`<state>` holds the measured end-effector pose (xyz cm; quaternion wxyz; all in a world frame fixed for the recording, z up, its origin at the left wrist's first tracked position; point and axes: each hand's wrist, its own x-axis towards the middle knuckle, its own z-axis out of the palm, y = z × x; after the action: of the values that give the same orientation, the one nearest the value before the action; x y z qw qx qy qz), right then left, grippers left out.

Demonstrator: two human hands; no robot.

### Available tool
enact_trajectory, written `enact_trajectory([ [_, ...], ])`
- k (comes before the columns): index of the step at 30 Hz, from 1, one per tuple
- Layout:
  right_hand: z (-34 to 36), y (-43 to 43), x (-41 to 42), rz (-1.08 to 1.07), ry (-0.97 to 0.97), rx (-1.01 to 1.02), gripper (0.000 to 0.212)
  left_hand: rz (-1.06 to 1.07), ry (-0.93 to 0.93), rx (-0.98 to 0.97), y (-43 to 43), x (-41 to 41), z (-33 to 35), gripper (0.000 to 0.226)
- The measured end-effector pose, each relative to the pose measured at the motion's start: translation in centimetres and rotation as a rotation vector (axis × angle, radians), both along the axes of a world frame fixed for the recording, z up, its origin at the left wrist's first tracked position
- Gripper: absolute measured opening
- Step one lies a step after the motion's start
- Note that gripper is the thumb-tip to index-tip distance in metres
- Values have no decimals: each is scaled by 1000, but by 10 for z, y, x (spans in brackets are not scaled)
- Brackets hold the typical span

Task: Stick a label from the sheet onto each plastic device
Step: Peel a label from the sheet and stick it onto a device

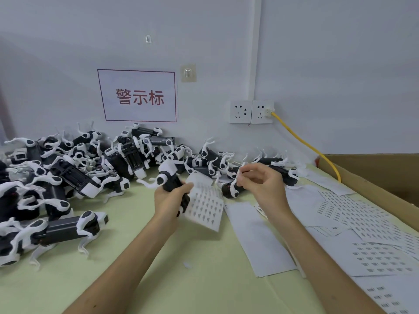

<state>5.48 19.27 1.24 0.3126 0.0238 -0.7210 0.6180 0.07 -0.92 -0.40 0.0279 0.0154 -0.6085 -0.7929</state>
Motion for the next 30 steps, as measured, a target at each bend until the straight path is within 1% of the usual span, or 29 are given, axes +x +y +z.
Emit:
enact_trajectory([
  [3,-2,-4,-1,65,-45,77,31,115,26,77,-10,-7,7,19],
  [5,-2,-7,-1,113,-33,122,36,106,104,18,-15,-6,15,20],
  [6,-1,-8,-1,131,-22,144,40,46,160,-7,-16,-4,19,22],
  [9,0,-12,3,159,-2,203,53,-239,305,-70,-13,6,25,38],
  [10,0,-13,4,166,0,221,56,-303,323,-119,-11,9,25,36],
  [11,0,-14,4,172,4,239,58,-350,336,-164,-8,10,23,27],
  [12,0,-15,5,175,5,256,59,-384,341,-197,-5,12,22,16],
  [13,0,-16,5,176,7,271,60,-409,349,-221,-4,13,20,12],
  [18,-2,-16,5,154,1,309,61,-490,352,-202,-1,16,16,23],
  [22,-5,-16,3,101,0,383,61,-510,329,-190,0,18,17,14],
  [24,-7,-16,3,70,22,421,59,-517,313,-188,1,18,16,22],
  [26,-8,-16,2,57,37,440,59,-526,298,-176,2,19,14,23],
  [29,-8,-16,1,27,-30,467,61,-549,281,-118,5,20,13,19],
  [30,-7,-17,0,32,-80,397,57,-554,281,-95,5,20,13,18],
])
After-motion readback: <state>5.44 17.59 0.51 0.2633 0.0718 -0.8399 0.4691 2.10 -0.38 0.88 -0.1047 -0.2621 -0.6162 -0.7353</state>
